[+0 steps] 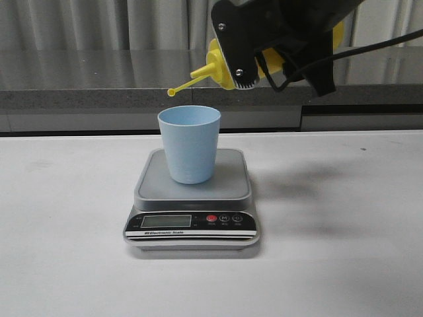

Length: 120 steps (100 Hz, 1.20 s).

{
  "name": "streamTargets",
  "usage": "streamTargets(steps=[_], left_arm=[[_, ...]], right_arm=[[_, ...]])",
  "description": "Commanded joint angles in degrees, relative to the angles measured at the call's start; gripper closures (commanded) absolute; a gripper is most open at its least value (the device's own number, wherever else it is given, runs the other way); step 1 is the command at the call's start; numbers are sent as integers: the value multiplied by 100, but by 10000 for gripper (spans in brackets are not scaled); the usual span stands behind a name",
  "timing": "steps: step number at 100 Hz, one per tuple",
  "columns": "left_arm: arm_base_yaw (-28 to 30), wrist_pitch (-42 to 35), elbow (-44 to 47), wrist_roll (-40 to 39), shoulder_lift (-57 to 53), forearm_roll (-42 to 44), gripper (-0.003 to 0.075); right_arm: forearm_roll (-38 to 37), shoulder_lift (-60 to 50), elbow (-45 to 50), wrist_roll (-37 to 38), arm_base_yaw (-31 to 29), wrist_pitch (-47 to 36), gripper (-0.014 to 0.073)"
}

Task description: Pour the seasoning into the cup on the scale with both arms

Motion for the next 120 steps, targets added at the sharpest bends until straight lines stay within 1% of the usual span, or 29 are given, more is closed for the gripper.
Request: streamTargets(steps=[1,20,36,61,68,75,82,87,97,106,113,120], left_arm=[[-4,-432,-142,-52,44,-63,741],[-4,-432,-142,-52,44,-63,741],[-4,-432,-142,-52,44,-63,741],[-4,-432,-142,-52,44,-63,741],[-4,-432,-142,-52,44,-63,741],[-4,-432,-142,-52,44,-63,741],[-4,-432,-142,-52,44,-63,741],[-4,-432,-142,-52,44,-63,741],[-4,-432,-142,-52,44,-63,741],[-4,-432,-142,-52,44,-63,741],[-4,-432,-142,-52,44,-63,741],[-4,-432,-142,-52,44,-63,741]], right_arm=[[-344,-230,-193,-87,-3,432,254],[-344,-230,-193,-823,-3,277,254],[-344,-230,-193,-1150,-3,124,254],[-344,-230,-193,-1188,-3,137,254],[-320,-230,-193,-1061,-3,174,254],[-283,-230,-193,-600,-3,311,254],[-276,-230,-193,150,-3,550,254],[-269,-230,-193,822,-9,756,254],[-224,-230,-193,2495,-15,1278,254],[-168,-230,-193,3923,-60,1496,254],[-32,-243,-193,4786,-98,1501,254],[185,-255,-193,5399,-132,1433,254]])
